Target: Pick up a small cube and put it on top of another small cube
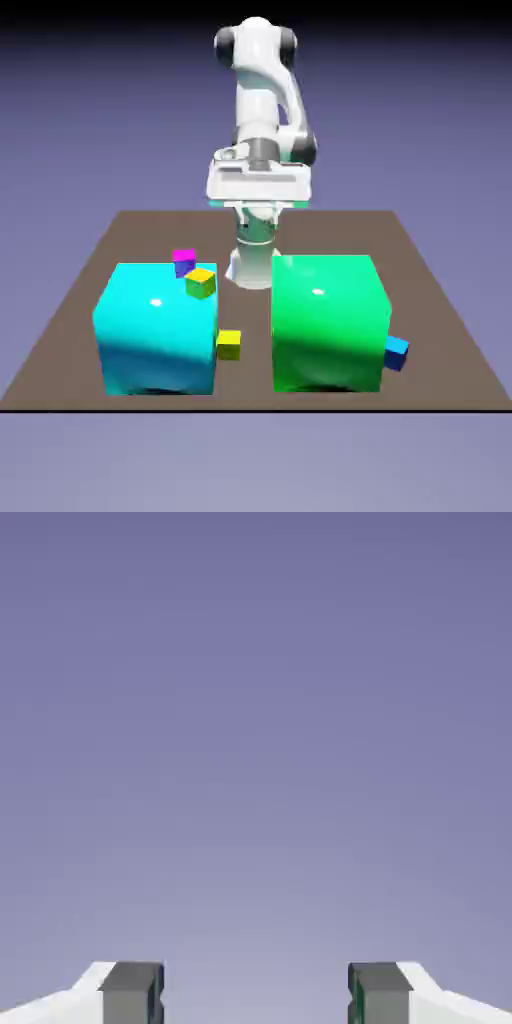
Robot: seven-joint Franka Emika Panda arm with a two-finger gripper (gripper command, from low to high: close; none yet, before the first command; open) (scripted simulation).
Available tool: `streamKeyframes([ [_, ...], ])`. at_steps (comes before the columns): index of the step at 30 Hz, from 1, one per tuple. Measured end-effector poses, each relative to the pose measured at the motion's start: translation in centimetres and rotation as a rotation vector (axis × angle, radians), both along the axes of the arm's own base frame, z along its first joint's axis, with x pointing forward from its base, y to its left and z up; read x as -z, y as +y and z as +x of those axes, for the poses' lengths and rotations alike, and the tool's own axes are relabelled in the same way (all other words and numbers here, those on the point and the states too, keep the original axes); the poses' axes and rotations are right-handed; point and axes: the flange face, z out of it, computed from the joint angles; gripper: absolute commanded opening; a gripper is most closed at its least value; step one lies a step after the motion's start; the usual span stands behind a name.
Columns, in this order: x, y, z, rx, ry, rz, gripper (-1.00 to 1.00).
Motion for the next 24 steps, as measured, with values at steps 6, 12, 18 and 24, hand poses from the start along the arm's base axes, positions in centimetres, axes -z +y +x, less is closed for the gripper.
streamKeyframes([
  [6,2.6,9.0,4.7,-0.164,0.232,-0.065,0.0],
  [12,6.5,19.1,6.8,-0.315,0.452,-0.157,0.0],
  [18,11.7,29.1,6.0,-0.466,0.654,-0.285,0.0],
  [24,18.6,35.7,4.0,-0.626,0.844,-0.442,0.0],
])
